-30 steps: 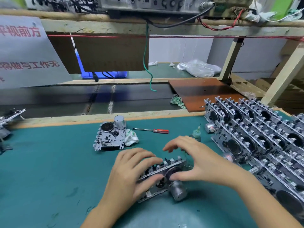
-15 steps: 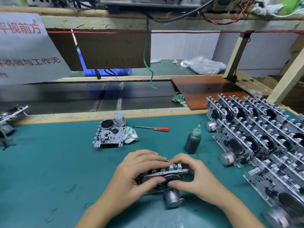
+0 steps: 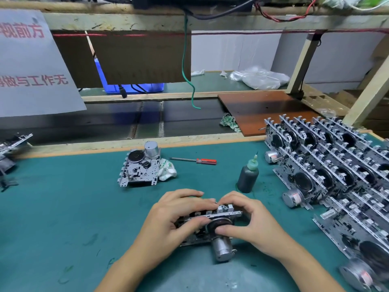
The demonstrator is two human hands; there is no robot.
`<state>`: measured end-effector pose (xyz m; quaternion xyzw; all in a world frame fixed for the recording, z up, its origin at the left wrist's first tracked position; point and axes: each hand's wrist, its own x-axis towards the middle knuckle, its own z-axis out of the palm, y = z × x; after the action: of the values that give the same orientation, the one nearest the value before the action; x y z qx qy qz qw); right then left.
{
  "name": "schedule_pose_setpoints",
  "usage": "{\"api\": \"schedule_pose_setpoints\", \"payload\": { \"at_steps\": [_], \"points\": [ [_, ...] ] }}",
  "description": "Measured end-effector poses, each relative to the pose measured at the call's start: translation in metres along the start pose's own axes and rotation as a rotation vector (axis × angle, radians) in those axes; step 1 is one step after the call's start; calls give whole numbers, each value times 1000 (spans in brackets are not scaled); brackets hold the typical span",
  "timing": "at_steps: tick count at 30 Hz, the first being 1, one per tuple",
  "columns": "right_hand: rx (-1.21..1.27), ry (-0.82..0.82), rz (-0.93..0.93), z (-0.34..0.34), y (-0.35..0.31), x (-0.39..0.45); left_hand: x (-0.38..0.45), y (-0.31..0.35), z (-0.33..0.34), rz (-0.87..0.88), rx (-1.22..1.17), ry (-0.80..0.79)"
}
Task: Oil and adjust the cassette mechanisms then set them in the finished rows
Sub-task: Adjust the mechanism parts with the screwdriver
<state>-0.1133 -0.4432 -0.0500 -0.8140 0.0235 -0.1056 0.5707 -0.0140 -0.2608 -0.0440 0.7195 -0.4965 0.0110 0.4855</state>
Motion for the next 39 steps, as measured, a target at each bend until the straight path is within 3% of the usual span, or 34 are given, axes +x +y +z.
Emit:
{"api": "schedule_pose_setpoints", "payload": {
  "at_steps": [24, 28, 31, 34, 39],
  "points": [
    [-29, 62, -22, 6, -7, -10, -2, -1, 0, 127, 44, -5],
    [-337, 88, -4, 3, -12, -19, -3, -1, 0, 140, 62, 4],
    [-646, 277, -73, -1, -10, -35, -3, 0, 1, 139, 52, 10],
    [-772, 370, -213, 5, -1, -44, -4, 0, 2, 134, 34, 18],
    [-887, 329, -274, 4, 4, -49, -5, -1, 3, 123, 13, 20]
  ]
}}
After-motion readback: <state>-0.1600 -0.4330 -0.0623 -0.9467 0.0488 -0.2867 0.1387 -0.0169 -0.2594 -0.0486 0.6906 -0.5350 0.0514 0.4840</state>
